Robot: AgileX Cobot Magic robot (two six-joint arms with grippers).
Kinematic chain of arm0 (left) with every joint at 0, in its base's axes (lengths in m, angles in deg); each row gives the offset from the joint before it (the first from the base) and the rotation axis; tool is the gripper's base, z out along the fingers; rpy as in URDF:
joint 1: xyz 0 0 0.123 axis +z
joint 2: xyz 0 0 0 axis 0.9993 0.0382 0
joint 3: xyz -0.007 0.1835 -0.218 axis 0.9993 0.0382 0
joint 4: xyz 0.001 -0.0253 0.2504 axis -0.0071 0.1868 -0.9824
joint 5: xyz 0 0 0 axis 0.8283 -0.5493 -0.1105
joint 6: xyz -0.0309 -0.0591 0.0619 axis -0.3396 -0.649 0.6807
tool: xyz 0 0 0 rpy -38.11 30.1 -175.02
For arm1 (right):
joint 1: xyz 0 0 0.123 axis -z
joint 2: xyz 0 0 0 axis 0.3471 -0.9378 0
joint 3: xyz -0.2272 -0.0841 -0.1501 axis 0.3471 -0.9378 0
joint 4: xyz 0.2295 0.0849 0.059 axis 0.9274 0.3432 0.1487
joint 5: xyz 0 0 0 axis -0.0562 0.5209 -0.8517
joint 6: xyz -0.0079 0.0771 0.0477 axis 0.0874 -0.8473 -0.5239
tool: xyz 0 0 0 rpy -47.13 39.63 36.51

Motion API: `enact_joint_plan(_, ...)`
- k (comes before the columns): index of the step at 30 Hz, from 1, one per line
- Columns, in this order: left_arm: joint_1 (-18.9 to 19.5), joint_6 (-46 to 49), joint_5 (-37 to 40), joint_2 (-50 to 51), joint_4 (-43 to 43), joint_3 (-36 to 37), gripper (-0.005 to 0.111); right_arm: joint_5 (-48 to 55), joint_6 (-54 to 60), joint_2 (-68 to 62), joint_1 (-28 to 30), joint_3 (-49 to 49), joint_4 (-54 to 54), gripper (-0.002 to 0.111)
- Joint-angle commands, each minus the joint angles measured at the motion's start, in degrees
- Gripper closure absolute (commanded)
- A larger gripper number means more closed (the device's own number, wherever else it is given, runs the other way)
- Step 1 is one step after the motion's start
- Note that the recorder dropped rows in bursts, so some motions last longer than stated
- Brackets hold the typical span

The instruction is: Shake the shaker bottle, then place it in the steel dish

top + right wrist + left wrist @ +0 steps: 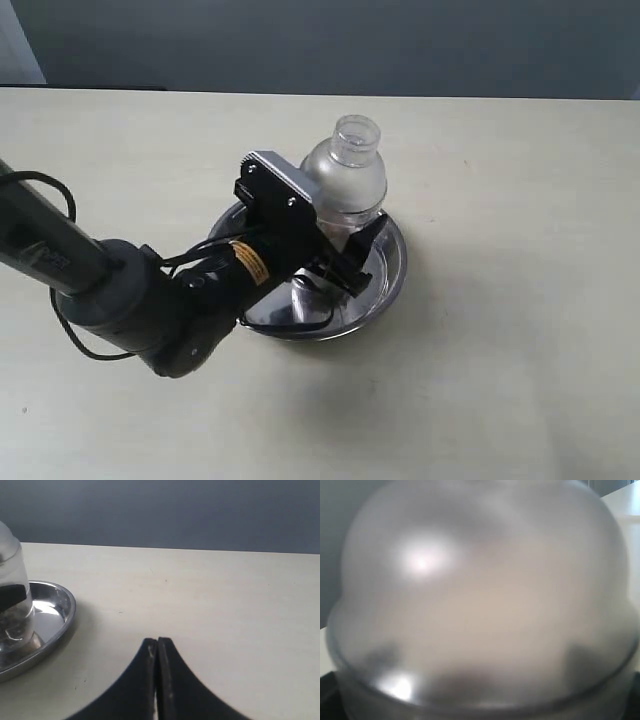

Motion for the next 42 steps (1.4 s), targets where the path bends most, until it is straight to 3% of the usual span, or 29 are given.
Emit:
enact_joint_plan(1, 0.05, 0.57, -3.19, -0.21, 2.96, 0.02, 0.107, -0.77, 0.04, 0.22, -0.2, -0.07, -0.08, 0.109)
enact_joint_plan(16, 0.05, -6.66, -3.19, -0.09, 6.95, 1.76, 0.107, -0.77, 0.04, 0.22, -0.2, -0.07, -0.08, 0.109)
enact_joint_plan(22, 0.05, -14.21, -3.19, 1.99, 9.25, 1.76, 0.106, -0.77, 0.04, 0.22, -0.2, -0.07, -0.08, 0.109)
enact_joint_plan(37, 0.05, -13.1, -3.19, 4.72, 3.77, 1.76, 0.106, -0.77, 0.04, 0.22, -0.2, -0.07, -0.08, 0.109)
enact_joint_plan(42, 0.05, -13.93, -3.19, 4.6, 3.52, 1.76, 0.075, -0.77, 0.04, 0.22, -0.2, -0.07, -0.08, 0.109)
